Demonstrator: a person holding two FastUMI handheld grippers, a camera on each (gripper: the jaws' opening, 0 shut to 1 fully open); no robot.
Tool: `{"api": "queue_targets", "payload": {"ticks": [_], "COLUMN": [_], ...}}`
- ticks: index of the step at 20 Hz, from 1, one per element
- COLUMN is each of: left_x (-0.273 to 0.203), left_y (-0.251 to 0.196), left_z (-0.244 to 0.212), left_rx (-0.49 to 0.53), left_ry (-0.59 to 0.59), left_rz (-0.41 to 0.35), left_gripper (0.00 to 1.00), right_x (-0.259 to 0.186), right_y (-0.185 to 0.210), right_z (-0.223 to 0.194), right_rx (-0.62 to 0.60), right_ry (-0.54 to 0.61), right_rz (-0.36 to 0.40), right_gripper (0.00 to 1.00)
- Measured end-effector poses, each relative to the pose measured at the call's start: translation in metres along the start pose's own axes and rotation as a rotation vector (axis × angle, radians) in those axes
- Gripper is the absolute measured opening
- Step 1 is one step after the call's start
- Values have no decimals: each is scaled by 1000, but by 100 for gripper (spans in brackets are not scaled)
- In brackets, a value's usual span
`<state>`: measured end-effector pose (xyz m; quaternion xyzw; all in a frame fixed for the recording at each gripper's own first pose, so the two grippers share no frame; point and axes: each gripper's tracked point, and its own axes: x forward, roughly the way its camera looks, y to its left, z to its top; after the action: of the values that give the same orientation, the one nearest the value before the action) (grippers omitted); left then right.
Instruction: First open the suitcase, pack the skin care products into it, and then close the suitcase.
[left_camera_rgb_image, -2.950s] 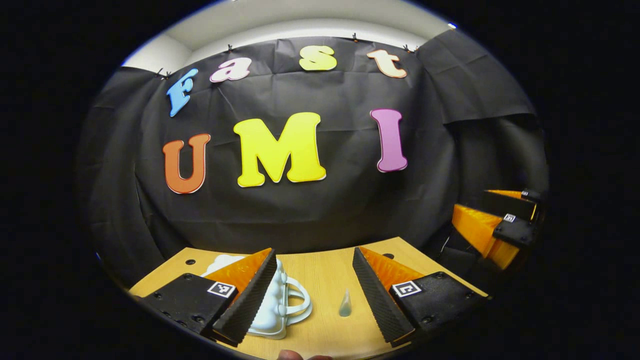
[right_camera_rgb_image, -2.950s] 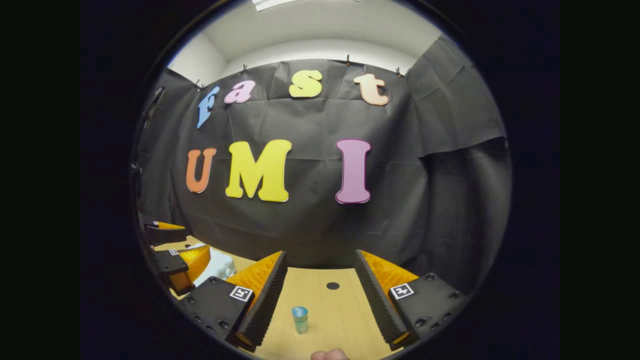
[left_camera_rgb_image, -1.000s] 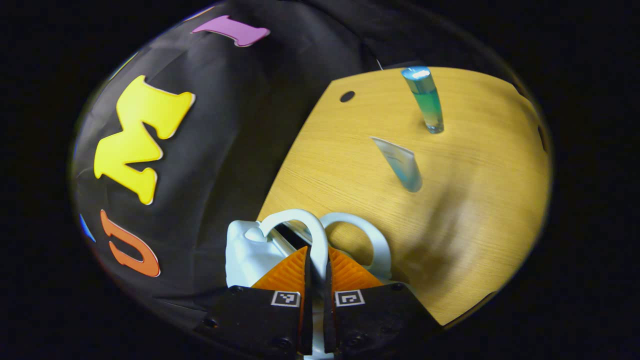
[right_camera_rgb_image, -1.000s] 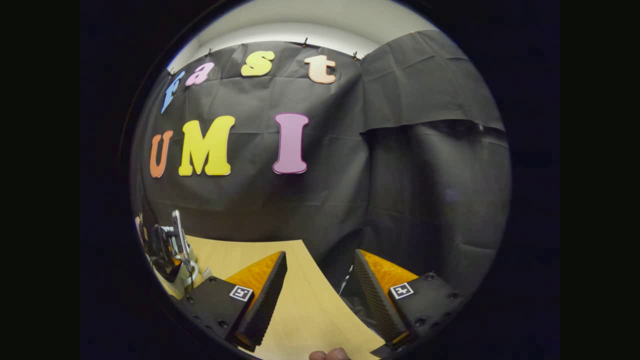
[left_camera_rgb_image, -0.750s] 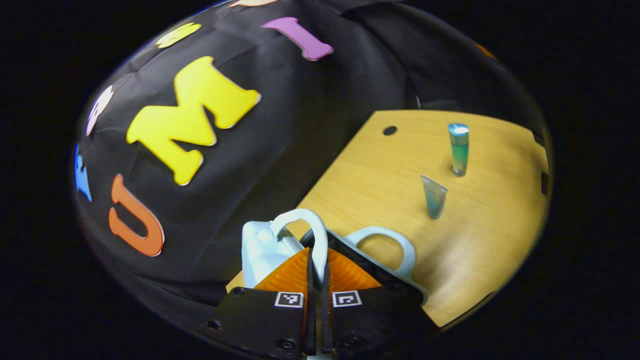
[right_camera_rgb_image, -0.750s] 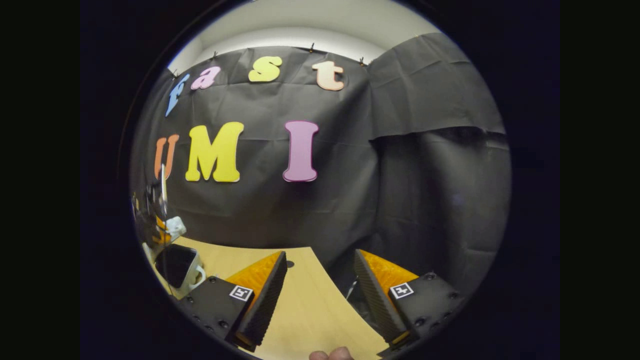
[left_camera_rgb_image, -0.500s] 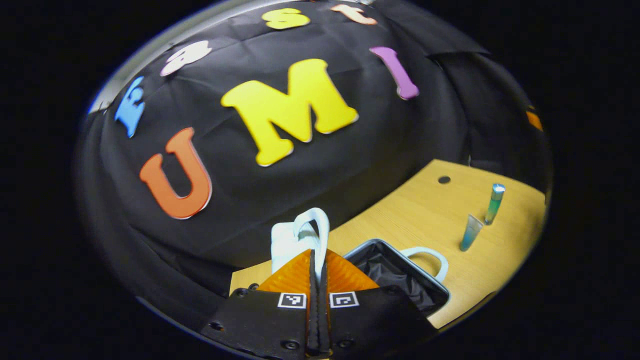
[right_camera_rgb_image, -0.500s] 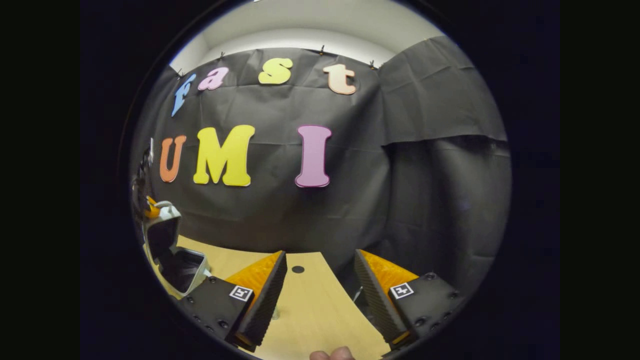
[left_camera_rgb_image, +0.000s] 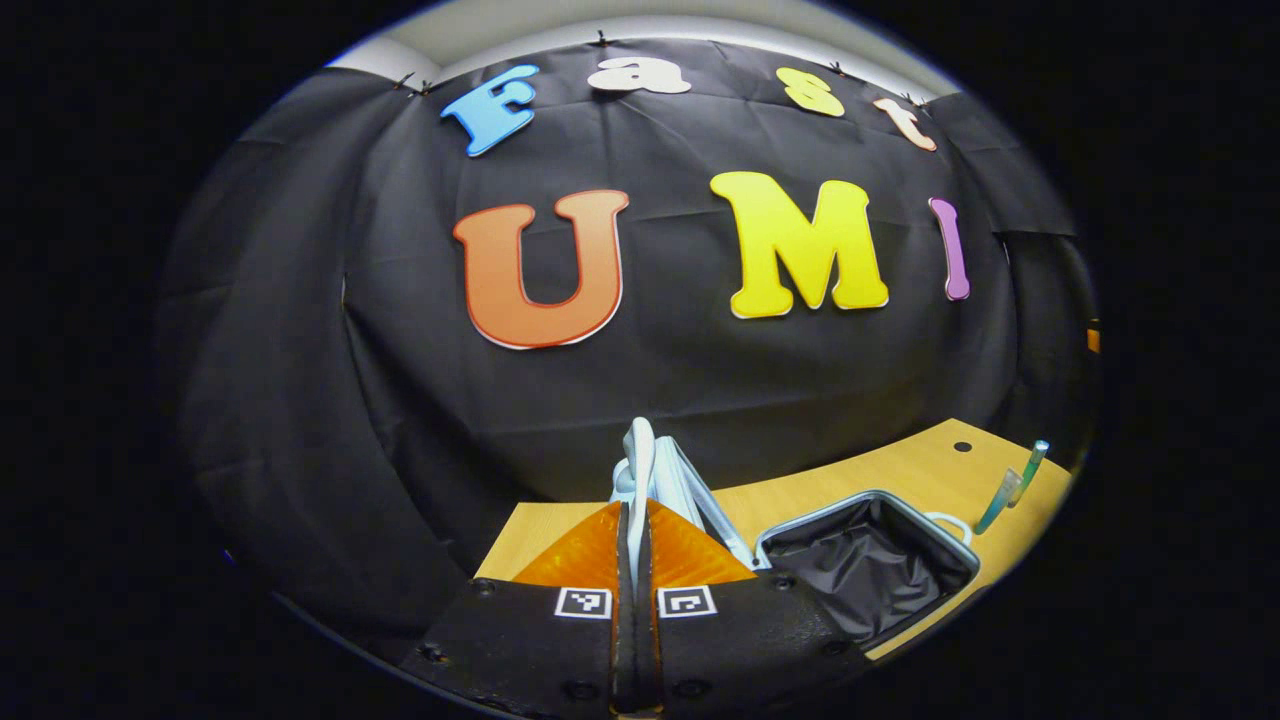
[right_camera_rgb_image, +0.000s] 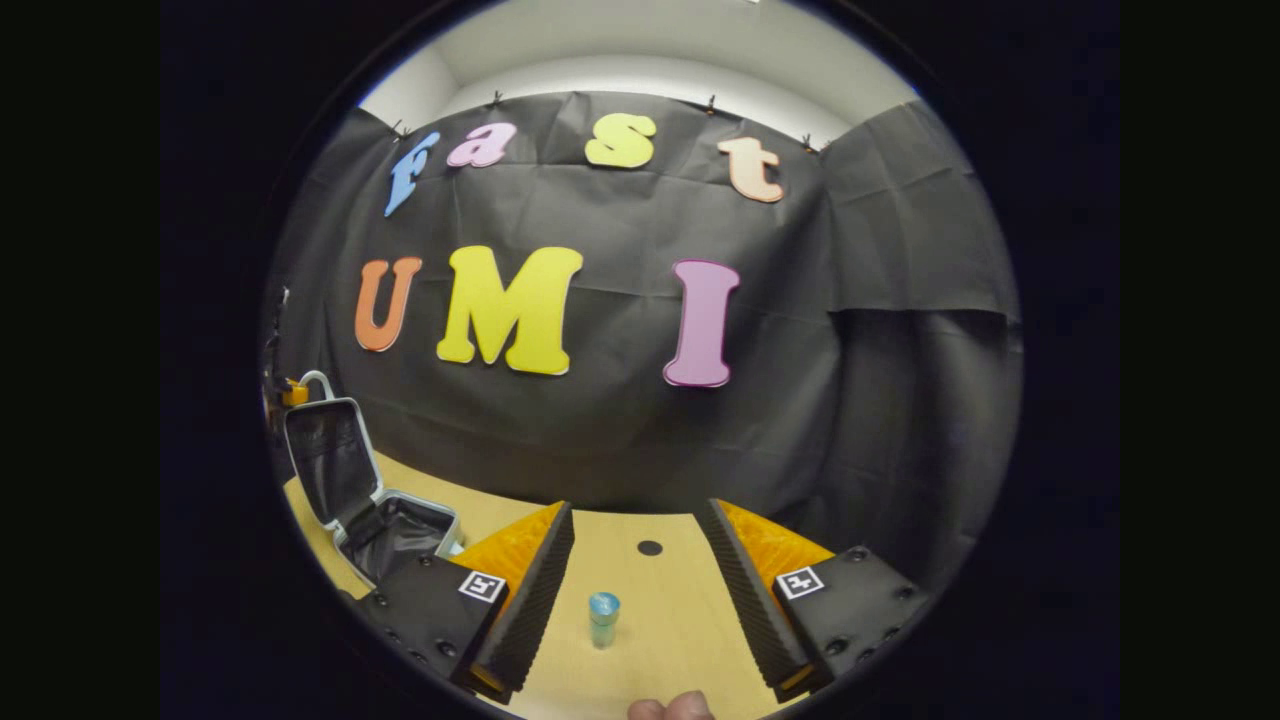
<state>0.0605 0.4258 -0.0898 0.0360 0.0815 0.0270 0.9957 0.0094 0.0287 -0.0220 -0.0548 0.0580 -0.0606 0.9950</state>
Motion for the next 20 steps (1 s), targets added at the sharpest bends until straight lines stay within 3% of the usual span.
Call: {"api": "queue_targets", "payload": {"ticks": [5, 11, 15, 16, 18, 19, 20], "left_x": [11, 14, 18, 24, 21, 20, 19], "left_y": [64, 91, 90, 92, 98, 101, 106], "left_z": [-81, -182, -230, -227, -232, -232, -233], "left_rx": [-240, -288, -413, -455, -499, -501, -487], "left_ry": [91, 269, 342, 281, 285, 284, 284], "left_rz": [43, 63, 70, 78, 108, 130, 159], "left_gripper": [3, 3, 3, 0, 10, 6, 22], "right_x": [4, 8, 10, 10, 10, 10, 10], "right_y": [33, 54, 46, 43, 40, 40, 39], "right_z": [13, 6, -1, -2, -5, -6, -6], "right_rx": [-29, -53, -73, -68, -61, -63, -64], "right_ry": [-4, 43, 69, 76, 86, 90, 90], "right_rz": [59, 95, 77, 69, 65, 66, 66], "right_gripper": [79, 79, 80, 80, 79, 80, 80]}}
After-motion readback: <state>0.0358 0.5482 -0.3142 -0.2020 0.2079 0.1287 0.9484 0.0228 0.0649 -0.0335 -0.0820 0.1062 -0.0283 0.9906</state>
